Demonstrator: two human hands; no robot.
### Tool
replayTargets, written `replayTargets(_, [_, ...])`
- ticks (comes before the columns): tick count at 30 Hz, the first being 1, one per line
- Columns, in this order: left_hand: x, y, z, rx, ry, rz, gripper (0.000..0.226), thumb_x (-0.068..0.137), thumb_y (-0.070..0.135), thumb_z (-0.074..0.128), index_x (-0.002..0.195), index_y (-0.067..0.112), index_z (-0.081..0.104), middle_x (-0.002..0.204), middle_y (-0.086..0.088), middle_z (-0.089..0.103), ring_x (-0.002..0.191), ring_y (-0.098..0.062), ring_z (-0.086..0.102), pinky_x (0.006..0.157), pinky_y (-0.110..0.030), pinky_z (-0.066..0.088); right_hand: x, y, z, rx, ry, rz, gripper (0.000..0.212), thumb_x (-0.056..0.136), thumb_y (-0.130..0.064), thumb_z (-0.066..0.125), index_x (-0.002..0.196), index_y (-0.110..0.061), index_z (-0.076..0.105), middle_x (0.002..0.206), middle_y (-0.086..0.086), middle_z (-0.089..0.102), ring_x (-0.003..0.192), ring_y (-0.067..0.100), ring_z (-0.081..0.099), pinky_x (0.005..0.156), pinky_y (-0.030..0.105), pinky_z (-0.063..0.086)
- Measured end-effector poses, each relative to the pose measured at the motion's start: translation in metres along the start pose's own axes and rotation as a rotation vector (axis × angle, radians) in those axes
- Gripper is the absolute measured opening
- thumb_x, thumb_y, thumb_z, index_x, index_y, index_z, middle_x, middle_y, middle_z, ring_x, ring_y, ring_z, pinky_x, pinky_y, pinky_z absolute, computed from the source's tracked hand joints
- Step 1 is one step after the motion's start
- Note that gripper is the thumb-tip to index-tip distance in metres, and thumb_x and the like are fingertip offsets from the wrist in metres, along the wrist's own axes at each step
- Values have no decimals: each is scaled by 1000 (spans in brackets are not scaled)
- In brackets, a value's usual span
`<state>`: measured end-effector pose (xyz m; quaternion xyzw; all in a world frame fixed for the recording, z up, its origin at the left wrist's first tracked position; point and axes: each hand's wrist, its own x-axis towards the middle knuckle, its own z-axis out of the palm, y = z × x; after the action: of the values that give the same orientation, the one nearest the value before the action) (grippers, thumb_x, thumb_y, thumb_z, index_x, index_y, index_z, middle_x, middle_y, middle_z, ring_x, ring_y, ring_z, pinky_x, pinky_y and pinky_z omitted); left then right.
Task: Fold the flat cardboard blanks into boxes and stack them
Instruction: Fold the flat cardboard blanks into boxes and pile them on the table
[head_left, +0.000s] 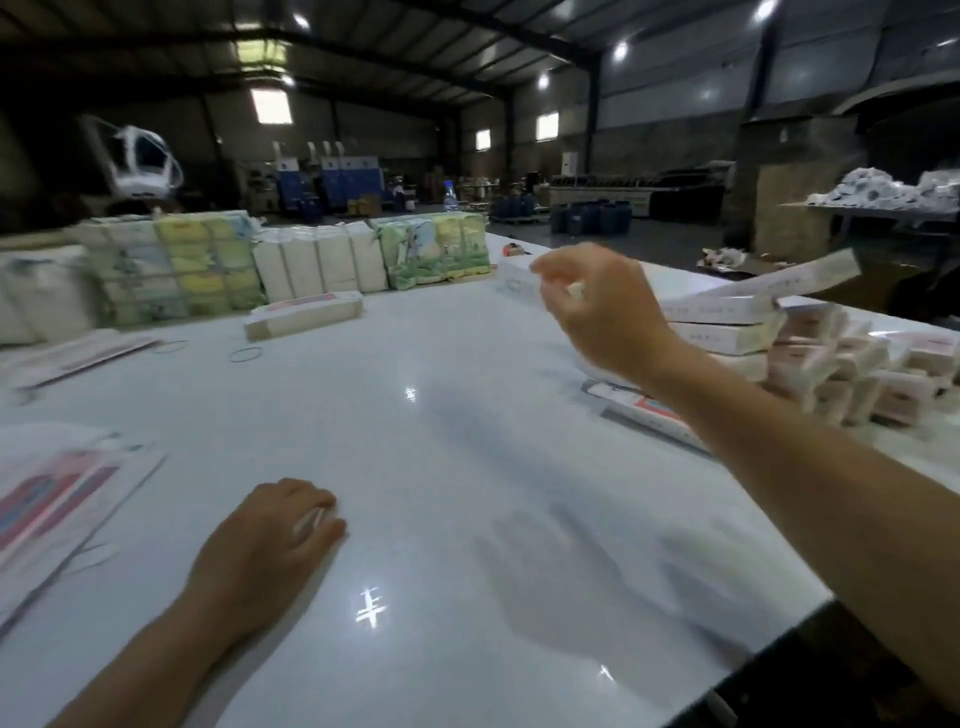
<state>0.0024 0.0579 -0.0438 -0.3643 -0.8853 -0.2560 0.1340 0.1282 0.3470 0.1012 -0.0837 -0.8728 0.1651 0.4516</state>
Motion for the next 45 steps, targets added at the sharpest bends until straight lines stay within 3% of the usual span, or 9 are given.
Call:
replayTargets(3, [-5, 4, -9, 20, -6, -1, 18, 86, 30, 58, 90, 15, 69, 96, 4, 65, 94, -17, 55, 81, -31, 43, -44, -60, 80, 26, -504, -111, 27, 94, -22, 52, 117, -20, 67, 118, 1, 65, 108, 19, 57, 94, 32, 43])
replayTargets(6, [-9, -1, -10, -40, -22, -11, 12, 89, 20, 57, 91, 14, 68, 97, 1, 64, 94, -18, 55, 83, -34, 44, -86, -82, 137, -98, -706, -121, 30, 97, -26, 44, 121, -23, 63, 128, -1, 56, 120, 21, 48, 98, 32, 40])
replayTargets(11, [-8, -6, -6, -81, -11, -68, 18, 89, 19, 52, 94, 18, 69, 100, 3, 64, 96, -14, 55, 85, -31, 45, -104, -73, 160, -68, -663, -132, 31, 100, -31, 39, 120, -26, 63, 126, -6, 54, 114, 17, 45, 94, 30, 38])
replayTargets(14, [8, -21, -28, -158, -50, -235, 25, 86, 26, 58, 108, 20, 68, 113, 3, 63, 107, -15, 56, 92, -31, 44, -105, -72, 162, -54, -642, -142, 28, 99, -30, 43, 116, -26, 65, 124, -9, 55, 113, 15, 46, 93, 29, 38])
replayTargets(19, [25, -107, -108, 472, 23, -729, 59, 82, 50, 60, 128, 16, 46, 132, -8, 43, 124, -27, 37, 95, -40, 35, -105, -72, 166, -23, -588, -137, 25, 97, -26, 48, 111, -23, 68, 119, -9, 58, 110, 15, 47, 91, 28, 38])
replayTargets(22, [9, -153, -134, 549, -51, -961, 94, 66, 72, 66, 131, 9, 37, 134, -14, 34, 125, -30, 31, 97, -44, 31, -104, -72, 168, -18, -579, -138, 23, 96, -24, 50, 109, -22, 69, 116, -8, 60, 107, 15, 48, 89, 28, 39])
replayTargets(27, [18, -173, -135, 530, -106, -1000, 86, 62, 65, 74, 123, 12, 45, 130, -14, 35, 121, -29, 32, 93, -42, 33, -104, -72, 169, 2, -563, -125, 20, 95, -23, 53, 103, -22, 71, 109, -9, 60, 100, 14, 48, 84, 28, 38])
replayTargets(38, [37, -183, -141, 441, -178, -1166, 95, 56, 50, 84, 126, 8, 36, 126, -18, 37, 116, -30, 35, 84, -40, 32, -105, -72, 167, 25, -580, -122, 21, 96, -24, 51, 105, -23, 70, 111, -10, 59, 102, 13, 47, 86, 26, 37])
replayTargets(45, [40, -183, -141, 406, -111, -1205, 85, 61, 40, 83, 123, 8, 35, 125, -18, 39, 116, -30, 36, 96, -42, 33, -105, -72, 167, 23, -587, -122, 22, 96, -25, 49, 105, -23, 69, 112, -10, 58, 102, 13, 46, 86, 26, 36])
